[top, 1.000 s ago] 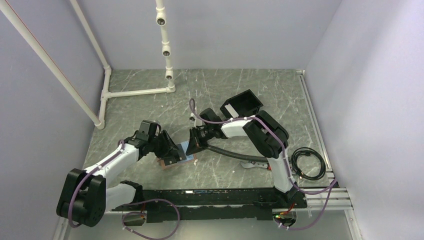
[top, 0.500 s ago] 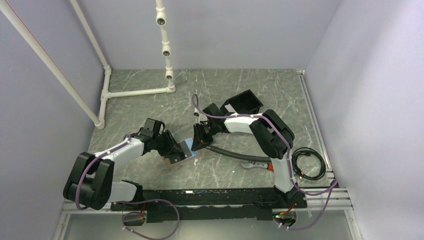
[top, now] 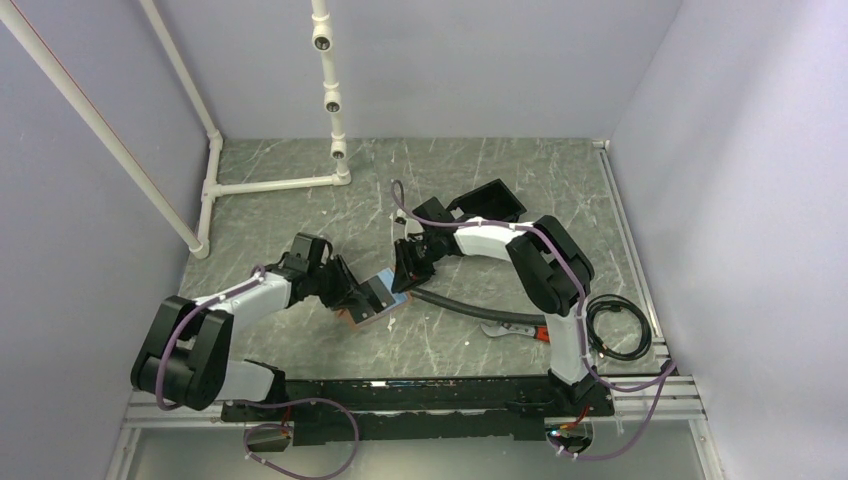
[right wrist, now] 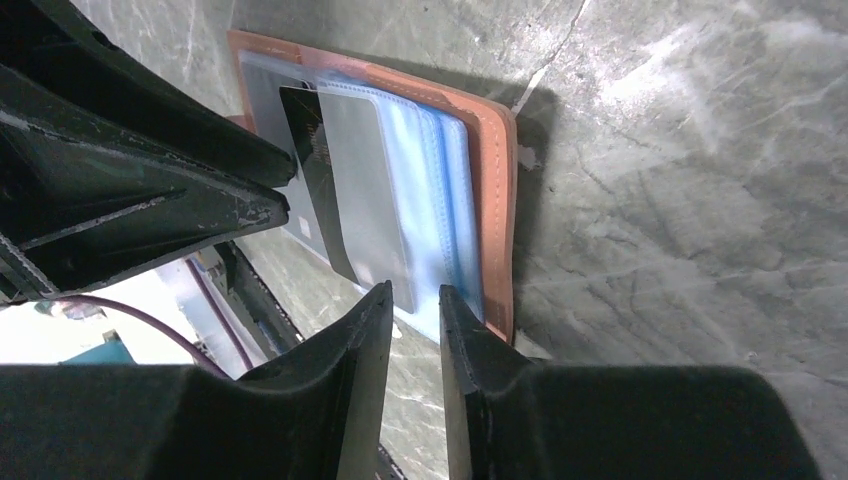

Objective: Put the credit cards into the card holder
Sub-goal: Insert the credit card into the card holder.

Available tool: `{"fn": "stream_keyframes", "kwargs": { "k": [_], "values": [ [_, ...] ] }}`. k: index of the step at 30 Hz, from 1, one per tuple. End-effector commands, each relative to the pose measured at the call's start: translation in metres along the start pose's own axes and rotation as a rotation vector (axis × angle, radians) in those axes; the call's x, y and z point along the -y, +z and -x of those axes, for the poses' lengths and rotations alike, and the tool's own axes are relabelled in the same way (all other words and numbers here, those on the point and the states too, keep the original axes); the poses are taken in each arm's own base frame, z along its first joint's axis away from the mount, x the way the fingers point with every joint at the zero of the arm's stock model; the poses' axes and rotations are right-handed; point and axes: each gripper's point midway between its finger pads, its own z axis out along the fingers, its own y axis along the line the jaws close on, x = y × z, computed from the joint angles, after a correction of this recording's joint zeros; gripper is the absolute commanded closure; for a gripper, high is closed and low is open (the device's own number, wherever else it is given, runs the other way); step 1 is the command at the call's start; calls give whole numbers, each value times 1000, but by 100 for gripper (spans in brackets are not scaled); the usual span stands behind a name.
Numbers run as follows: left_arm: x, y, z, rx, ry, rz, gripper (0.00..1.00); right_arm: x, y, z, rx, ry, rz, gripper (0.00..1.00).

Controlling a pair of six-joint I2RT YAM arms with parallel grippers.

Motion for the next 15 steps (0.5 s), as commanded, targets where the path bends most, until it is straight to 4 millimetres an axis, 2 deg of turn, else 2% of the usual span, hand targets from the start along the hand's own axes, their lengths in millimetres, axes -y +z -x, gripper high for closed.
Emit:
{"fn": "stream_keyframes", "kwargs": {
  "k": [1, 5, 8, 11, 15],
  "values": [
    [23, 4, 15, 25, 27, -62, 62, 14, -9, 7, 30, -29, -76, 72],
    [29, 9, 17, 19, 33, -78, 62, 11, -25, 16, 68, -15, -43, 70],
    [31, 12, 17, 15, 34, -82, 63, 21, -31, 20, 76, -7, -67, 68],
    [35, 16, 18, 9, 35, -92, 63, 36, -28, 20, 67, -3, -113, 68],
    [47, 22, 21, 4, 50, -112, 64, 37, -17, 16, 46, 1, -98, 68]
  ]
}}
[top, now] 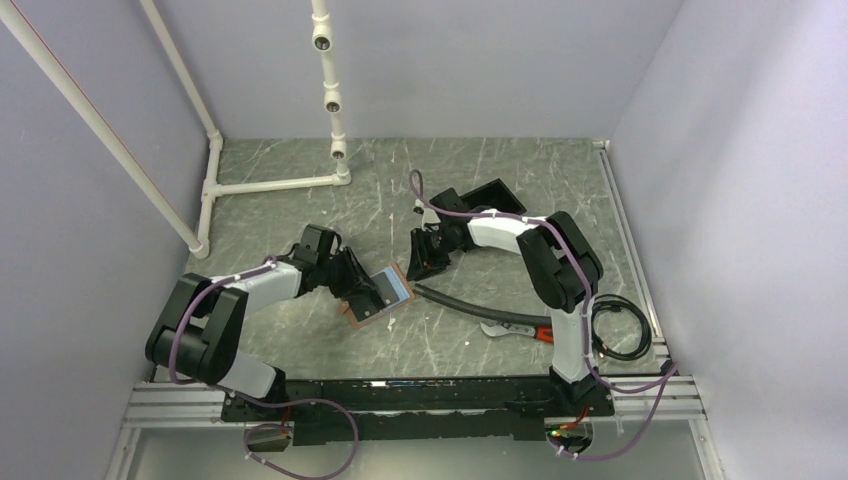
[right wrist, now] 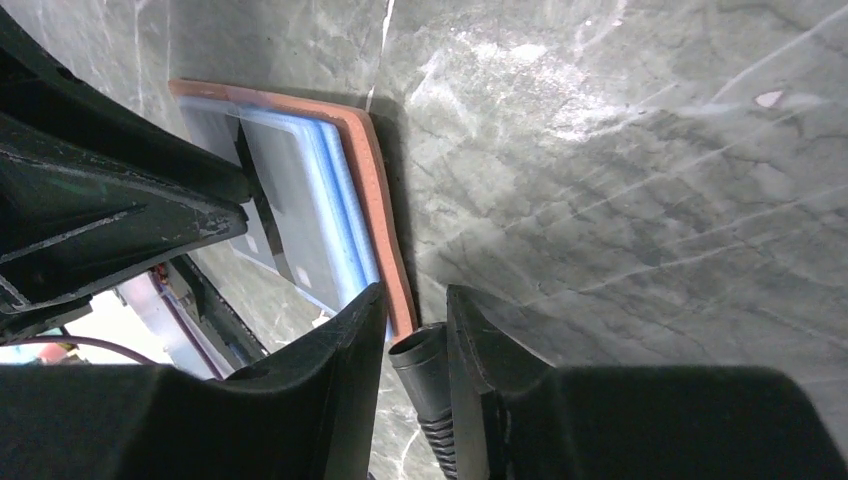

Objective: Put the credit cards into the card holder
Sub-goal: Insert the credit card into the card holder.

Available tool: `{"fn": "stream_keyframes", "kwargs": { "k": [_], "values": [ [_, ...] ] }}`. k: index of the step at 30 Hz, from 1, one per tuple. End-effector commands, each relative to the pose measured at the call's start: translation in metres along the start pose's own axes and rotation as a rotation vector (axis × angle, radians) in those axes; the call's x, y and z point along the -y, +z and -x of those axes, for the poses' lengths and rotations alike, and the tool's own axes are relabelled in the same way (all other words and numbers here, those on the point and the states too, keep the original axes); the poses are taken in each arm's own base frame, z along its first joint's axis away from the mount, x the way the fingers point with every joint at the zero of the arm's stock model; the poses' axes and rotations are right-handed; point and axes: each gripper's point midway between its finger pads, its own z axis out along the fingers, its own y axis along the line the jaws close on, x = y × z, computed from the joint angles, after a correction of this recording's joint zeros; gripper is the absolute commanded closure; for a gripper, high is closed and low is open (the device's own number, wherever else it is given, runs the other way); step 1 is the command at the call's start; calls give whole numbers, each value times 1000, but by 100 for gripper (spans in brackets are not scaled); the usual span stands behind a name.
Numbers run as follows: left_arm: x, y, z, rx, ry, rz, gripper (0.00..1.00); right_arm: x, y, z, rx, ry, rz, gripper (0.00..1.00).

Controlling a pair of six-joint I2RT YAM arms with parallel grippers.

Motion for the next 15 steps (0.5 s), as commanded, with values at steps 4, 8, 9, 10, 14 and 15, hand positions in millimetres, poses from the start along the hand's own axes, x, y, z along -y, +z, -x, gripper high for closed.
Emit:
{"fn": "stream_keyframes", "kwargs": {
  "k": [4, 8, 9, 10, 14, 15],
  "values": [
    [40, 13, 14, 15, 51, -84, 66, -13, 22, -13, -45, -49, 16, 74],
    [48, 18, 14, 6, 63, -70, 67, -20, 27, -16, -50, -45, 34, 78],
    [46, 16, 13, 8, 57, -62, 67, -18, 25, -14, -43, -48, 20, 77],
    [42, 14, 11, 10, 51, -48, 67, -16, 22, -12, -35, -53, 2, 77],
    [29, -4, 0, 15, 47, -5, 55, -3, 4, -1, 6, -62, -71, 75],
    [27, -11, -2, 19, 52, 3, 51, -2, 1, 2, 13, -65, -79, 73]
  ]
}}
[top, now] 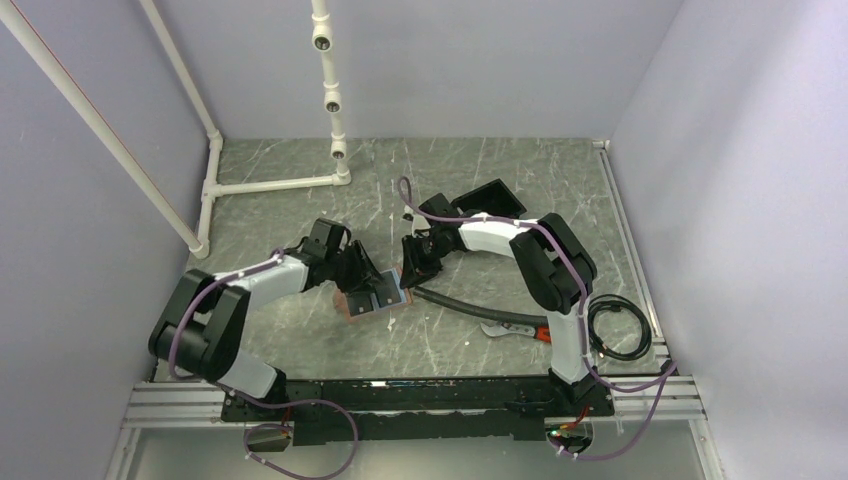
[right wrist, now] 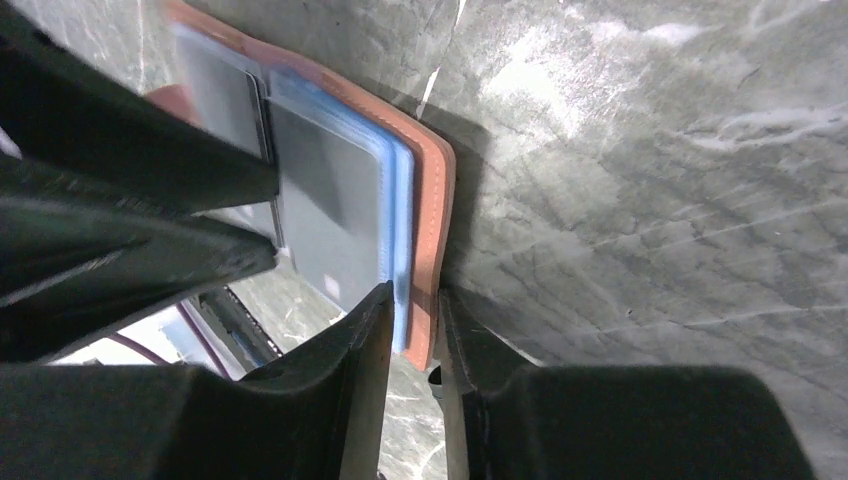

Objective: Put the credit cards into the card holder
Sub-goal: Insert the credit card into the card holder.

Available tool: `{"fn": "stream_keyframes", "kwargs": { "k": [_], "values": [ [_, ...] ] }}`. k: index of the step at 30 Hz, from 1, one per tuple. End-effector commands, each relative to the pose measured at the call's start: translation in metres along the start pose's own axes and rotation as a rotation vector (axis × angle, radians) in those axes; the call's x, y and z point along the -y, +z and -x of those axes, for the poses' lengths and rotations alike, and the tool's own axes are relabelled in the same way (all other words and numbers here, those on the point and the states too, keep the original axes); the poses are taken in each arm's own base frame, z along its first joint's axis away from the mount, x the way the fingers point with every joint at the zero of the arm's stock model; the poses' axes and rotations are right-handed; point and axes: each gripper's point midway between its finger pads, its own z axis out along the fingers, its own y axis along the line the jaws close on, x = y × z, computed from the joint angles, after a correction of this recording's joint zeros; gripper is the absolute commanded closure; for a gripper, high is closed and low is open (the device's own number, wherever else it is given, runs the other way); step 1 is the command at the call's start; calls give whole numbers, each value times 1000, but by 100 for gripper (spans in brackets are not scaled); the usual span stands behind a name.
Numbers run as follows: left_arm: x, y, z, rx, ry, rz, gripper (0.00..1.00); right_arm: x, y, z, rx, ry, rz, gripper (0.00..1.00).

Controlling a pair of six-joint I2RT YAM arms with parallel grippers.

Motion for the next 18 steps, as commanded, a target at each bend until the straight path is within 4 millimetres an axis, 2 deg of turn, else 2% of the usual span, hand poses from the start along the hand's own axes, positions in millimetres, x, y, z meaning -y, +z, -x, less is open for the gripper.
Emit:
{"fn": "stream_keyframes", "kwargs": {
  "k": [1, 3, 5, 6, 7, 9, 13, 15, 18],
  "values": [
    [6, -30, -8, 26, 23, 1, 47, 13, -17, 16, 60, -40, -103, 71],
    [6, -42, -8, 43, 42, 16, 40, 9, -21, 18, 65, -53, -100, 69],
    [13, -51, -7, 55, 67, -8, 40, -1, -21, 18, 64, -46, -50, 67],
    [17, -52, -7, 58, 77, -30, 44, -9, -21, 17, 61, -40, -10, 67],
    [20, -51, -8, 50, 74, -48, 53, -16, -21, 16, 58, -33, 35, 66],
    [21, -43, -10, 24, 64, -64, 65, -24, -20, 18, 66, -19, 75, 66],
    [15, -25, -15, -14, 40, -71, 90, -31, -19, 18, 68, -11, 105, 66],
    [6, -18, -16, -21, 33, -39, 100, -34, -19, 17, 64, -17, 116, 63],
    [-10, -10, -19, -32, 28, 20, 100, -37, -16, 14, 47, -17, 142, 60]
  ]
}}
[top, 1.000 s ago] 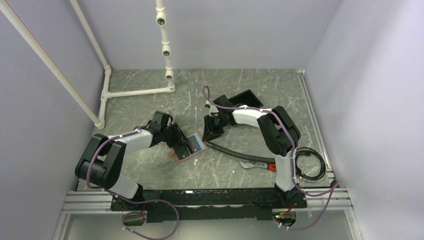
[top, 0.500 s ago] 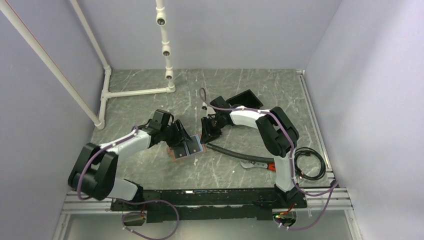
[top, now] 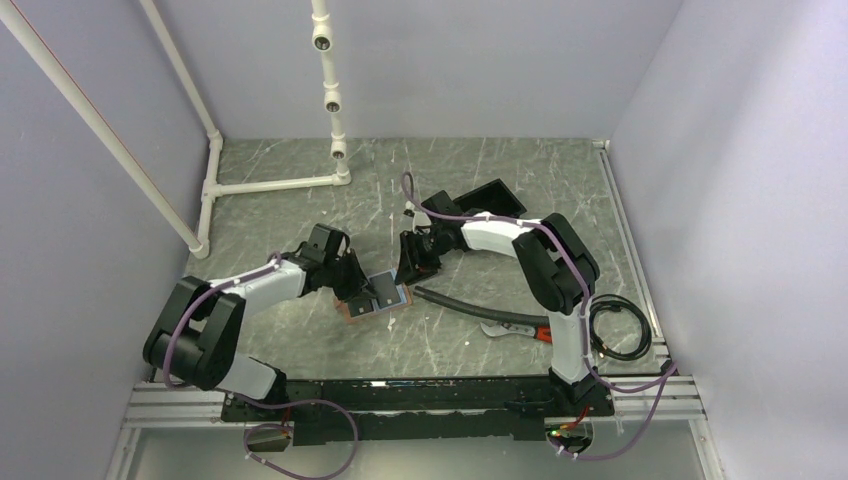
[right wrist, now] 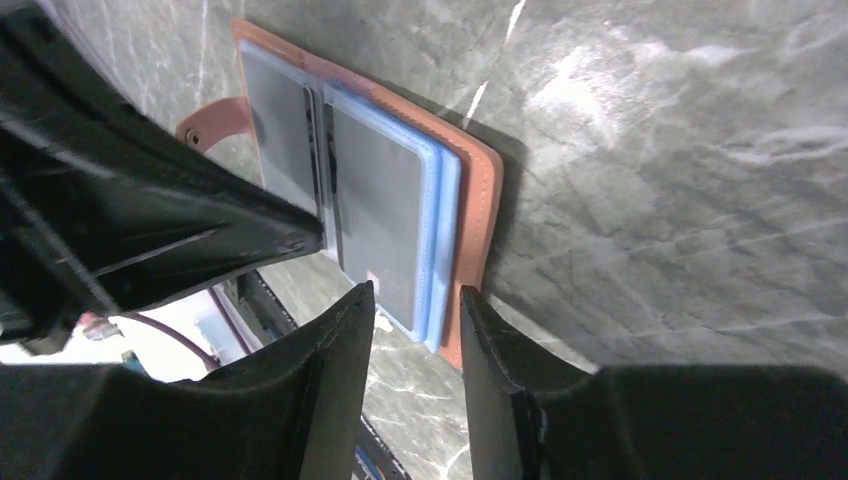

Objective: Put the credit cards into the card holder
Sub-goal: Insert the credit card into the card holder, then turn over the card slot in the card holder.

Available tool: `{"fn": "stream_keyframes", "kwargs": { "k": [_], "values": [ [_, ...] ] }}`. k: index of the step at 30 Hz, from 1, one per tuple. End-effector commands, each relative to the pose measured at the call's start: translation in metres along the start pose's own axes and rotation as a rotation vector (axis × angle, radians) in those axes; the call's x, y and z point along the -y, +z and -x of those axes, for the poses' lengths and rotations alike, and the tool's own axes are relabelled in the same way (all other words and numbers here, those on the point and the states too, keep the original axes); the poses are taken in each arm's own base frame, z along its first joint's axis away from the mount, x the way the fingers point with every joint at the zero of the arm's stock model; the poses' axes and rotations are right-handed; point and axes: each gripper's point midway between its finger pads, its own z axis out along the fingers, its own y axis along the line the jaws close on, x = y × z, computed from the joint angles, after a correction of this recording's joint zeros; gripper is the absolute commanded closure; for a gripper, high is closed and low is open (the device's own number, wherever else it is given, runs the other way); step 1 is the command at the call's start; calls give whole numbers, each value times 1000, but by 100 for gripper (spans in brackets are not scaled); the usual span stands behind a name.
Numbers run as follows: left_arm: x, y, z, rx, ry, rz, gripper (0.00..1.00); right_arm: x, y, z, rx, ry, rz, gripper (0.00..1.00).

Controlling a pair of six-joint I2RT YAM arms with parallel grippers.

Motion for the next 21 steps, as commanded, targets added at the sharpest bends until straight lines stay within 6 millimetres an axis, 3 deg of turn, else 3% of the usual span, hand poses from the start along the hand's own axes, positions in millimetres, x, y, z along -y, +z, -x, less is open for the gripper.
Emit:
{"fn": "stream_keyframes", "kwargs": {
  "k": [1, 9, 21],
  "values": [
    [-10, 9, -2, 0, 2, 22, 100, -25, -5, 4, 17, -33, 87, 60],
    [-37, 21, -14, -26, -29, 92, 100, -21, -7, 1, 31, -42, 51, 61],
    [-46, 24, -22, -51, -41, 111, 100, -34, -18, -2, 45, -96, 15, 57]
  ]
}}
